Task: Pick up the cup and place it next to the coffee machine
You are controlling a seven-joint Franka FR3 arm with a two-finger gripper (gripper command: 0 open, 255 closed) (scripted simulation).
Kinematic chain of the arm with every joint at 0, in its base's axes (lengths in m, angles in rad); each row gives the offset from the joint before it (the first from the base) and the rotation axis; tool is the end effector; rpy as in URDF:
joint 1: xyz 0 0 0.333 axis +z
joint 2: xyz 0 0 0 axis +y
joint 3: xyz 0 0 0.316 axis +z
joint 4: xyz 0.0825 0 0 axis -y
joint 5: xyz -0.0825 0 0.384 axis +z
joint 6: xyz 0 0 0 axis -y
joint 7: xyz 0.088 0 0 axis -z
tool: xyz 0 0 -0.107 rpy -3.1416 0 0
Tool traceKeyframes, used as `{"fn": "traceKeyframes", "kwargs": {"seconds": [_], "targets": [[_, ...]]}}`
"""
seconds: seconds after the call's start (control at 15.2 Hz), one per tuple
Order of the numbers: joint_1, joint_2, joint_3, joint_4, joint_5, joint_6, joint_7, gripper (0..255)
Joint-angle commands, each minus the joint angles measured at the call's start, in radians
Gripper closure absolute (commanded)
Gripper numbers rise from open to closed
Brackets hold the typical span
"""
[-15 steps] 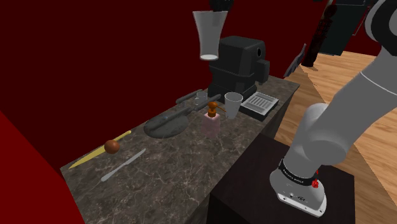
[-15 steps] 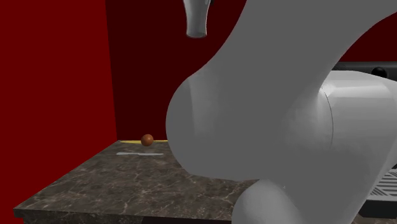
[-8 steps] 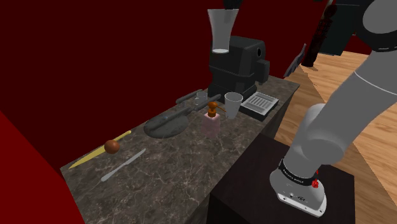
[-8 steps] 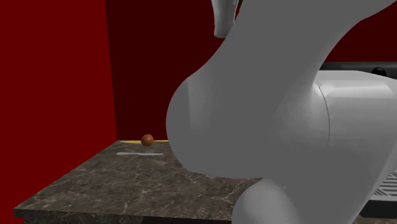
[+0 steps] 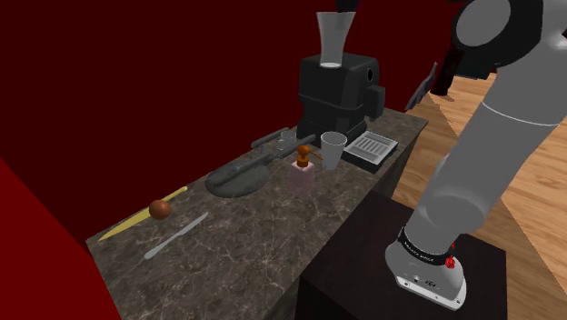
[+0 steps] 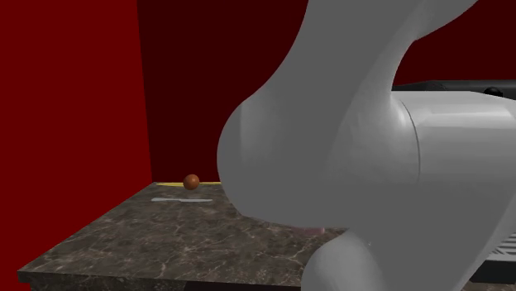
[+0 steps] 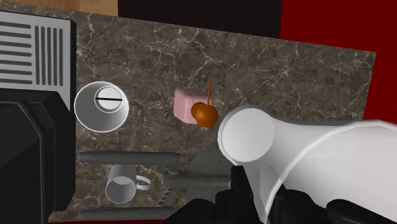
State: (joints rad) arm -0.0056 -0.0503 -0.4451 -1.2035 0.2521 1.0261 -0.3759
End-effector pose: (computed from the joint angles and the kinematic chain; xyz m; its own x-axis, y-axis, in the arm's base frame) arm 0.4233 -0.1771 0.7690 0.9988 0.0461 -0.0143 0.0404 -0.9609 -0.2738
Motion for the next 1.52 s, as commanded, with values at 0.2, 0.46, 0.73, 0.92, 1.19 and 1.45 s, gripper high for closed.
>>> {"fn": "traceKeyframes", "kwargs": {"seconds": [0.2, 0.46, 0.73, 0.92, 1.19, 1.45], "targets": [[-0.027, 0.021, -0.031, -0.013, -0.005, 0.018, -0.069, 255], [-0.015, -0.033, -0.015, -0.133, -0.035, 0.093, -0.067, 255], [-0.01, -0.075, -0.002, -0.238, -0.057, 0.161, -0.067, 255], [-0.009, -0.102, 0.005, -0.309, -0.07, 0.209, -0.068, 255], [-0.008, -0.131, 0.013, -0.396, -0.084, 0.27, -0.071, 255], [-0.009, -0.155, 0.019, -0.475, -0.094, 0.328, -0.075, 255]]}}
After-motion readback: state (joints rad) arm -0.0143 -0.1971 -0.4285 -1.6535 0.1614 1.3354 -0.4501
